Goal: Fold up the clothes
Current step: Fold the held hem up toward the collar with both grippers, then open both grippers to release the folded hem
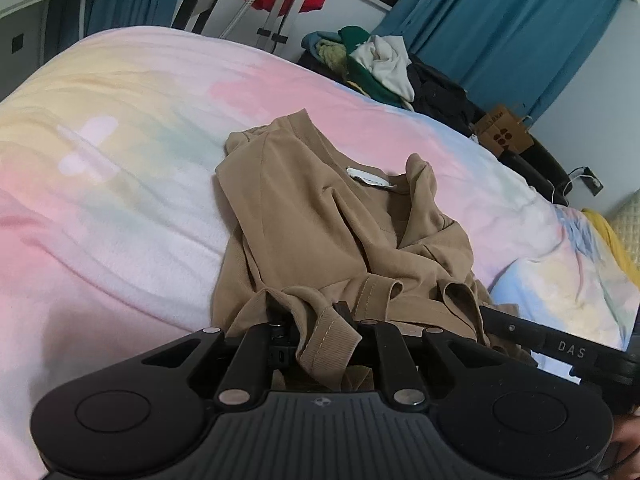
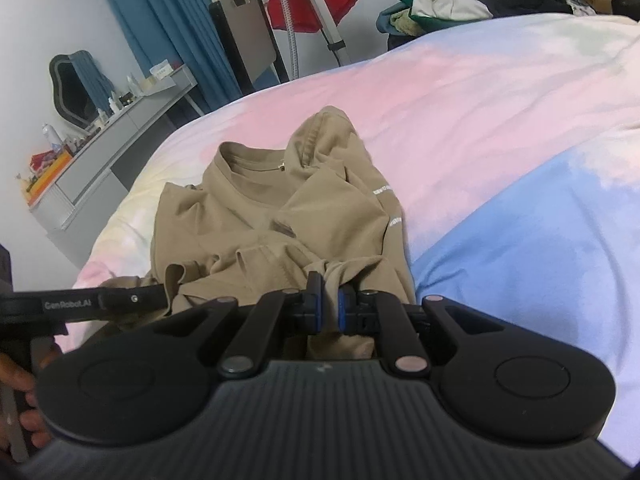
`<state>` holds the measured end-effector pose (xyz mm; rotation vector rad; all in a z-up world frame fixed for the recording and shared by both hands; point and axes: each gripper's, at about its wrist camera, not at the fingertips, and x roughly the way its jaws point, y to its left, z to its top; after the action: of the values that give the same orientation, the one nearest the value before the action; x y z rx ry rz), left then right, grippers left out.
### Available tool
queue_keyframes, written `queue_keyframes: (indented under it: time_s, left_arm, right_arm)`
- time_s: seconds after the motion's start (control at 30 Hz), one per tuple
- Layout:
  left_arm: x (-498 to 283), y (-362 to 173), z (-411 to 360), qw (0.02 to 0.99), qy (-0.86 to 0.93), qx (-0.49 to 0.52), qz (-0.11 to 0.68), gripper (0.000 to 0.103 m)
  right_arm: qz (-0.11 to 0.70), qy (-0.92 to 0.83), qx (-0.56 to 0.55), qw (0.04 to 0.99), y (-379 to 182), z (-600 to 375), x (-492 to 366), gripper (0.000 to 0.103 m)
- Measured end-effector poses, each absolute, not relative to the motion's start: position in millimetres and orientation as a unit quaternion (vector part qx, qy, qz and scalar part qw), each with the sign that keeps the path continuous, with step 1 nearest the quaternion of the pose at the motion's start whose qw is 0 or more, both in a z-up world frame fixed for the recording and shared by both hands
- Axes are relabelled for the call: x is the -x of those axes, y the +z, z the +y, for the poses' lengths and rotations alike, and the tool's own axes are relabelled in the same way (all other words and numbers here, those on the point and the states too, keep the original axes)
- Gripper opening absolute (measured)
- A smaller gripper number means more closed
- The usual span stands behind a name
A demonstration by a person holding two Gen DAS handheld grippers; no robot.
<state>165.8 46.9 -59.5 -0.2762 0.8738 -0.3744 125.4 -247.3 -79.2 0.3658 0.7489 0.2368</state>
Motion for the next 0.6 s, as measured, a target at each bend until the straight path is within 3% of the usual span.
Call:
queue_keyframes:
  time_s: [0.13,0.2,0.27,0.33,0.4,0.6]
  left_arm:
    - [-145.8,-46.6,44.2,0.894,-0.169,0.12,0.396,0.018]
    - [-130.1,-34.6,43.5,0.902,-0.165,0.106,0.384,0.031]
    - [-113.8,-20.9,45.1,0.912,-0.156,0.096,0.368,0.055]
    - [-95.8,-7.7,45.0,0.925,-0.145,0.072,0.343,0.069]
    - [-75.9,5.6,44.5,0.937,-0.136,0.047,0.32,0.077]
    - [-11.8,38.9,39.6,0.949,-0.147,0.012,0.278,0.096]
  right_arm:
    - [0.363,0.112,-0.169,0.909,-72.3,-243.9,-121.9,0.014]
    - [0.357,0.111,-0.16,0.914,-65.9,-240.1,-116.0,0.021]
    - [0.344,0.106,-0.148,0.921,-56.9,-236.8,-103.8,0.031]
    - [0.326,0.099,-0.138,0.93,-46.9,-233.9,-88.8,0.064]
    - [0.301,0.09,-0.131,0.94,-35.1,-233.1,-70.3,0.076]
    - [0.255,0.083,-0.106,0.958,1.1,-232.6,-12.7,0.074]
